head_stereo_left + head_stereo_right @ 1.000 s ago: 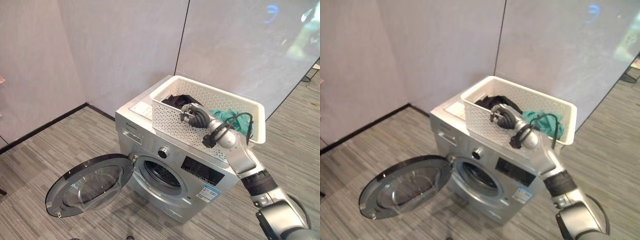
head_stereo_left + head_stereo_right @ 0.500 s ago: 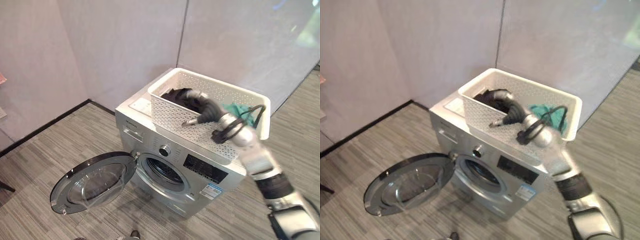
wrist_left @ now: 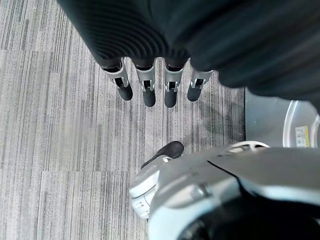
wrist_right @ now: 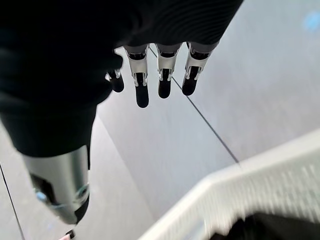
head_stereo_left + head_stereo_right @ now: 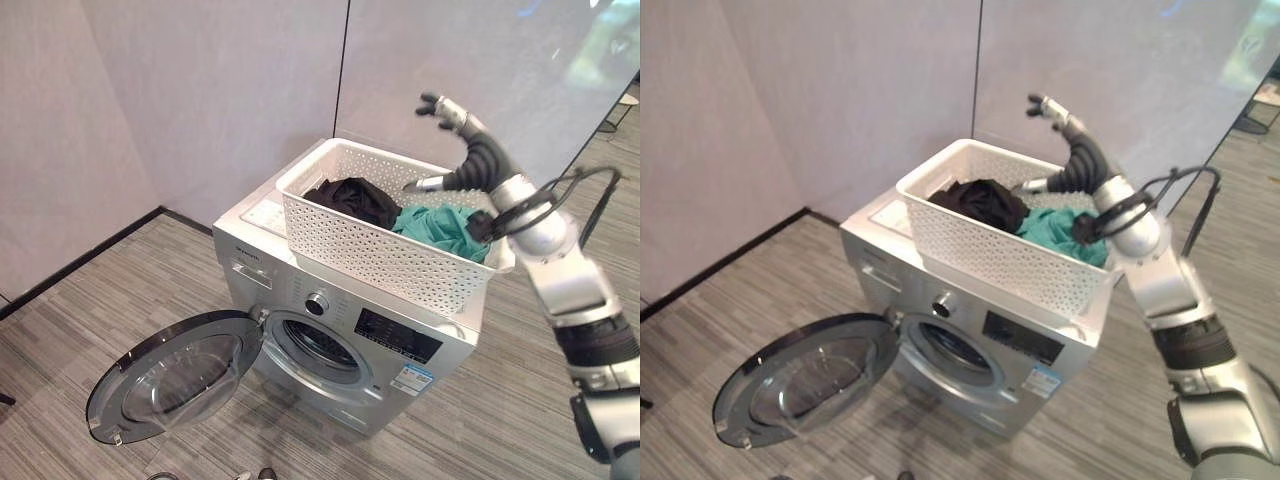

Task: Grab the laundry basket,head to the washer,open it,put in the laundry and shut it.

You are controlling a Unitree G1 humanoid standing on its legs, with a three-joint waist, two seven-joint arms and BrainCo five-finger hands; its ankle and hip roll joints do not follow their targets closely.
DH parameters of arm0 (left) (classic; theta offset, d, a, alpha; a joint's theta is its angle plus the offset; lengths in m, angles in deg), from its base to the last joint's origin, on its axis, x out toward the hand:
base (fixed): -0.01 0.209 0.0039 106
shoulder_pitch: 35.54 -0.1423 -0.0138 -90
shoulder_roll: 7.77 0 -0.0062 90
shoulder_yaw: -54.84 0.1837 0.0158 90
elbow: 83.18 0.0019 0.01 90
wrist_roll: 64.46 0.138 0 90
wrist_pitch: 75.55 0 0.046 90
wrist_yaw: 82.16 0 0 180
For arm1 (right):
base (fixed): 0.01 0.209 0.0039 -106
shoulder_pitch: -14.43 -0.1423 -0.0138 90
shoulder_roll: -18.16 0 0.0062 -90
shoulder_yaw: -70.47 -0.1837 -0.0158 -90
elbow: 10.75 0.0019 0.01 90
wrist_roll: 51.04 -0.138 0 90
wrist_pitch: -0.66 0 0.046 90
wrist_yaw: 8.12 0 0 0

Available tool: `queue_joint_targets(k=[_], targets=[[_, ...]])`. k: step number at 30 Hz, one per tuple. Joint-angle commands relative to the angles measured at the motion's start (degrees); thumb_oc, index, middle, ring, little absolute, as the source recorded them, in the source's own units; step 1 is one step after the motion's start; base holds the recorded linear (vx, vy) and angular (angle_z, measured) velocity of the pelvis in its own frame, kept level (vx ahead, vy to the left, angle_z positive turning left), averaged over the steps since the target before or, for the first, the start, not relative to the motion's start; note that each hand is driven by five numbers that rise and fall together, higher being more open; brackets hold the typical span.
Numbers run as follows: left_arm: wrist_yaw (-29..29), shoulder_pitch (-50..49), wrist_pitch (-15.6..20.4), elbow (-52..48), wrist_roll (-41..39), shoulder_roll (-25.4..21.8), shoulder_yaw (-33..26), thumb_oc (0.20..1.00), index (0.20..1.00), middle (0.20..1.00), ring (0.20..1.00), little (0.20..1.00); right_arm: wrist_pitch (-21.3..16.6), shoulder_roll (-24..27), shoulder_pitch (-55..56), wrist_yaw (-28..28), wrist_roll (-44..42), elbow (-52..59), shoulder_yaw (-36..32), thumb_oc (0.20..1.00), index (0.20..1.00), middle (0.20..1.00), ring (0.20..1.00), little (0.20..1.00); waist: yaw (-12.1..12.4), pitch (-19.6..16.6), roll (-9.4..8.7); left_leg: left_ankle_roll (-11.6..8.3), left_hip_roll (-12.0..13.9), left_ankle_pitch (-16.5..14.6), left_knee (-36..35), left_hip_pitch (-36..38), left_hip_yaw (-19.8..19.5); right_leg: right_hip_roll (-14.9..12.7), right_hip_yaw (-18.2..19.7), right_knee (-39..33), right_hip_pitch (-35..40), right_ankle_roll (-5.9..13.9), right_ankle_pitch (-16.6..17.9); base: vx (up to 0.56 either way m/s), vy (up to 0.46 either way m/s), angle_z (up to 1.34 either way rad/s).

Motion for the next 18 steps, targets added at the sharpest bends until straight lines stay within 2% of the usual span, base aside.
queue_joint_targets(k=[1, 6, 10, 13, 16, 18], targets=[[-0.16, 0.82, -0.44, 3.99, 2.94, -0.61, 0.12, 1.0, 1.0, 1.0, 1.0, 1.0, -3.21, -0.58, -5.81, -4.53, 2.62, -3.44, 1.32, 1.0, 1.0, 1.0, 1.0, 1.0, 1.03, -1.85, -2.66, -0.41, -1.03, 1.11, -0.59, -1.93, 0.33, -1.96, 2.21, -1.51, 0.39, 2.48, 2.38, 0.0, 0.0, 0.0], [-0.98, 1.31, -0.5, 4.94, 3.98, -1.44, -0.34, 1.0, 1.0, 1.0, 1.0, 1.0, -5.39, -2.63, -4.63, -8.14, 1.6, -2.67, -0.09, 1.0, 1.0, 1.0, 1.0, 1.0, 0.84, -2.04, -2.9, -0.39, -1.18, 0.93, -0.6, -1.68, 0.3, -2.17, 2.13, -1.35, 0.54, 2.57, 2.32, 0.0, 0.0, 0.0], [-2.48, 1.23, -0.52, 5.76, 5.63, -1.66, -1.85, 1.0, 1.0, 1.0, 1.0, 1.0, -7.68, -4.28, 1.36, -12.34, 1.11, 1.33, -4.79, 1.0, 1.0, 1.0, 1.0, 1.0, 0.31, -2.45, -2.7, -0.46, -1.21, 0.73, -0.6, -1.33, 0.33, -2.16, 2.05, -1.27, 0.91, 2.61, 1.94, 0.01, -0.004, 0.02], [-3.21, 0.67, -0.39, 6.1, 6.45, -1.82, -2.55, 1.0, 1.0, 1.0, 1.0, 1.0, -8.01, -2.67, 5.39, -13.17, 0.43, 2.11, -7.56, 1.0, 1.0, 1.0, 1.0, 1.0, -0.21, -2.69, -2.61, -0.54, -1.12, 0.66, -0.6, -1.03, 0.51, -2.07, 2.26, -1.31, 0.94, 2.61, 1.87, 0.01, -0.005, 0.01], [-3.12, -0.46, -0.12, 6.12, 6.81, -1.94, -2.82, 1.0, 1.0, 1.0, 1.0, 1.0, -7.52, -0.17, 8.42, -10.89, 0.5, 1.83, -8.26, 1.0, 1.0, 1.0, 1.0, 1.0, -0.22, -2.91, -2.33, -0.57, -1.05, 0.58, -0.6, -0.7, 0.7, -1.97, 2.59, -1.49, 1.0, 2.65, 1.83, 0.01, -0.012, -0.07], [-2.4, -1.36, 0.62, 5.85, 6.93, -2.25, -2.61, 1.0, 1.0, 1.0, 1.0, 1.0, -5.76, 4.97, 7.06, -6.21, 1.38, -1.68, -5.15, 1.0, 1.0, 1.0, 1.0, 1.0, 0.23, -2.98, -2.27, -0.67, -1.03, 0.68, -0.6, -0.69, 0.95, -1.88, 3.06, -1.84, 0.8, 2.77, 2.13, 0.0, -0.004, -0.12]])
